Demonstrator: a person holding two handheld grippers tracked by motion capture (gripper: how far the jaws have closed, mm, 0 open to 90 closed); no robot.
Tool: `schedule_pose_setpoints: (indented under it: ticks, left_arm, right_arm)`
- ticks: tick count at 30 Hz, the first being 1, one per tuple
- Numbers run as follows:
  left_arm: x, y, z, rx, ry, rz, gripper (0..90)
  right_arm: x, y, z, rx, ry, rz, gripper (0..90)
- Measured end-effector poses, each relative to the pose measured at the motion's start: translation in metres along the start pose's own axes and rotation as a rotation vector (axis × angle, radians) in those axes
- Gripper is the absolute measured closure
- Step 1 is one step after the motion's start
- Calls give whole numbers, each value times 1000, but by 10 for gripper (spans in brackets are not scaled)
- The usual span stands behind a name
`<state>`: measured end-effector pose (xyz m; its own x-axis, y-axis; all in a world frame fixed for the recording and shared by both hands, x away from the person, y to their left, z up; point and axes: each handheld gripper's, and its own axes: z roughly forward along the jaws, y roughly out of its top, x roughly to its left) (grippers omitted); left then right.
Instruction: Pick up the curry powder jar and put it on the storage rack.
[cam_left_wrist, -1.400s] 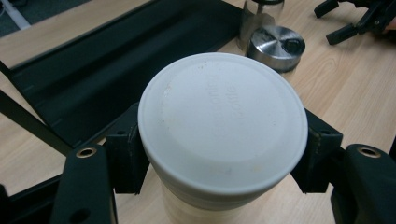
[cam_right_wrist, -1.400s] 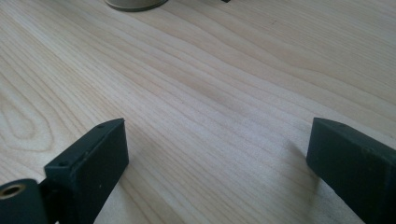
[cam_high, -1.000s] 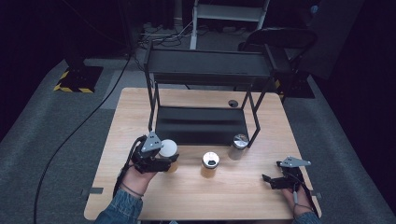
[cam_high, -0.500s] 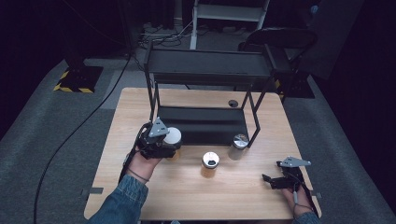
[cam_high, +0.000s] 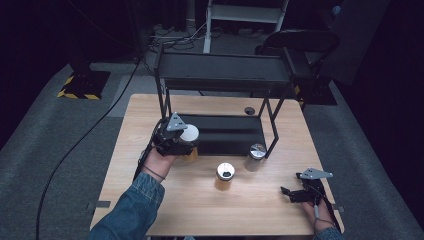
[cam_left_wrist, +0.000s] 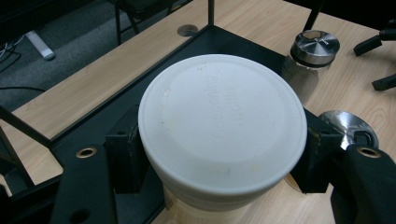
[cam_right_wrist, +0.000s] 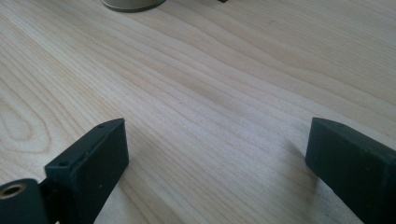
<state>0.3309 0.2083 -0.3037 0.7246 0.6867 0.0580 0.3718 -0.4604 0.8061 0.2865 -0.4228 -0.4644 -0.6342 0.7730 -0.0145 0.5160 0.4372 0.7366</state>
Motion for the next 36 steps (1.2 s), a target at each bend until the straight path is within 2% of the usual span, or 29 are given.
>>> schedule_pose_setpoints:
  ticks: [4,13,26,32,36]
  left_arm:
    - [7,7,9,12,-4,-15,335]
    - [15,20,30,58,24,-36,335]
    - [22,26,56,118,60,-64,335]
    - [29,27,67,140,60,-86,335]
    - [30,27,73,153,67,-85,335]
  right_arm:
    - [0,0,0,0,0,0,58]
    - [0,0,0,0,2,0,59]
    - [0,0,0,-2,3,-4,63]
    - [0,0,0,-2,3,-4,63]
    - [0,-1,0,-2,3,-4,63]
